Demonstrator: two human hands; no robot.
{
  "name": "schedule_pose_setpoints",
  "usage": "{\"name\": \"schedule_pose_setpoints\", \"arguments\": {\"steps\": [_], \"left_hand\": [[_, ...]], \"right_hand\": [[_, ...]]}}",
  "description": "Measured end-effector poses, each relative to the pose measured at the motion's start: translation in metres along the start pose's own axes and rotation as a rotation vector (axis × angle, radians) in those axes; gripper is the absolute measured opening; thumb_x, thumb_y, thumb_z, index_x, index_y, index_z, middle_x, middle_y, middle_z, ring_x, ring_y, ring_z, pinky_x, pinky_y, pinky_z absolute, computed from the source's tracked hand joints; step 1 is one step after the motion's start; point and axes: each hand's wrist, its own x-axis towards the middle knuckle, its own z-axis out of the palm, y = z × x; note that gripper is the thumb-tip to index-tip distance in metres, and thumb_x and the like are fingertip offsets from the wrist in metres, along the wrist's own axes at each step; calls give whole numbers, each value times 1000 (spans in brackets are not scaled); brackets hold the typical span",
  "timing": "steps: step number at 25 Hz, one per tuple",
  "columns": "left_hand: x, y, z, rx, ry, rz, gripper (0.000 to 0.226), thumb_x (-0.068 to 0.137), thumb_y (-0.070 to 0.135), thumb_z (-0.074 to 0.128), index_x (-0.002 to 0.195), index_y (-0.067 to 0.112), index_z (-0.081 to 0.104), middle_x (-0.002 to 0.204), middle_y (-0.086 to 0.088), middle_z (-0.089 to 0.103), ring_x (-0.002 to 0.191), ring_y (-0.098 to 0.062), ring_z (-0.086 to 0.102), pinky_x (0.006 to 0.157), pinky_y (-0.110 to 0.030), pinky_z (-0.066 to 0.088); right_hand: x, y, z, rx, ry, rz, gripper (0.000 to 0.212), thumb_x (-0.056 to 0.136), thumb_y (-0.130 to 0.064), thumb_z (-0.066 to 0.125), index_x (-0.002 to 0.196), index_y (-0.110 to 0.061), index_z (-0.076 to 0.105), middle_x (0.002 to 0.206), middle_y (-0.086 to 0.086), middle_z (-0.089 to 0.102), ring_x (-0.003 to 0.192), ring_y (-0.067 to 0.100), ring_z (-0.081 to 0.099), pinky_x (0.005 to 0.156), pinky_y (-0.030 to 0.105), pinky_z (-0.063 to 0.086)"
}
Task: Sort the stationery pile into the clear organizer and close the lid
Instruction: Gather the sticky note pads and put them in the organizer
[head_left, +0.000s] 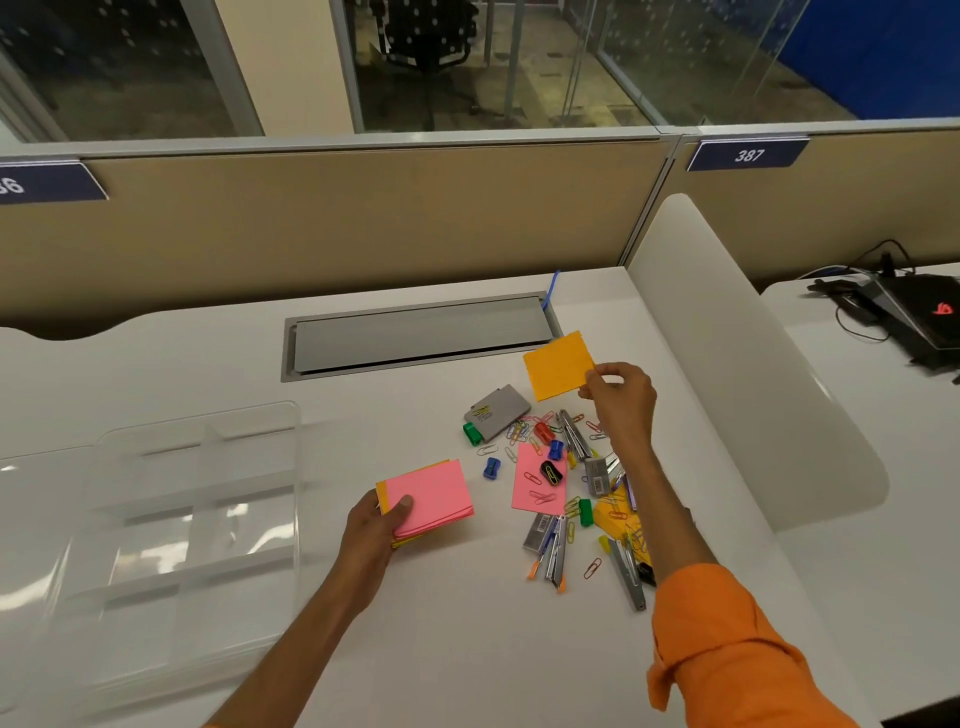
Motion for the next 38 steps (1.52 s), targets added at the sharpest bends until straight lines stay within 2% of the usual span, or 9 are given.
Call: {"name": "schedule_pose_setpoints", "arguments": {"steps": [4,8,15,19,22,25,31,35,38], "left_hand": [[-6,5,5,-18,1,-8,27,95,11,60,122,10,59,115,-12,70,105,-31,66,92,-43,54],[-14,10,10,-31,-11,-17,29,98,12,54,127,7,56,120,-17,67,107,-33,64,97,-48,52],[-28,16,14,-114,-3,-31,34,102,22,45,133,8,50,118,-15,66,105,-35,64,100,-57,47],[-35,19,13,-111,-44,-11,38,98,31,53,131,14,46,122,-12,60,109,-33,63,83,-44,58],[-32,10,7,8,-20,33,53,89,22,68,136,10,48,130,-15,59,111,-33,61,89,-46,56],[-32,3,2,60,14,53,73,77,34,78,139,11,46,134,-16,56,114,-36,59,97,-56,50],[-21,-17,-9,90,13,111,118,43,69,83,141,16,44,133,-11,56,116,-35,58,98,-58,49],[-30,-7,-5,90,-26,93,87,72,46,80,143,14,41,136,-14,53,118,-36,55,102,-56,46],[-27,-10,-3,75,-17,67,64,86,27,70,142,12,42,136,-15,53,118,-37,55,101,-53,47]], "right_hand": [[-41,-10,-15,359,-200,172,9,83,-9,68,88,-4,73,77,15,73,72,25,71,70,30,58],[-86,-16,-8,473,-359,267,4,82,2,66,83,3,69,71,17,69,63,25,68,61,26,56],[-150,-8,22,375,-429,347,14,79,7,70,91,3,66,75,20,70,60,25,68,65,32,59],[-173,1,36,247,-422,278,21,78,0,72,97,-5,64,70,15,73,63,27,73,73,40,61],[-186,4,42,117,-420,198,17,79,-4,72,93,-10,64,70,9,74,60,21,73,69,32,59],[-193,7,43,-11,-449,133,18,80,-10,73,95,-7,65,73,4,72,55,14,70,54,13,50],[-190,31,28,-182,-408,60,23,77,-29,78,91,-16,66,80,-6,66,68,4,63,59,16,48],[-166,50,-4,-221,-256,118,12,80,-10,74,90,-10,67,81,-2,65,65,0,60,53,9,44],[-143,65,-37,-323,-147,138,12,83,-14,72,92,-15,65,83,-2,66,76,10,64,57,14,48]]}}
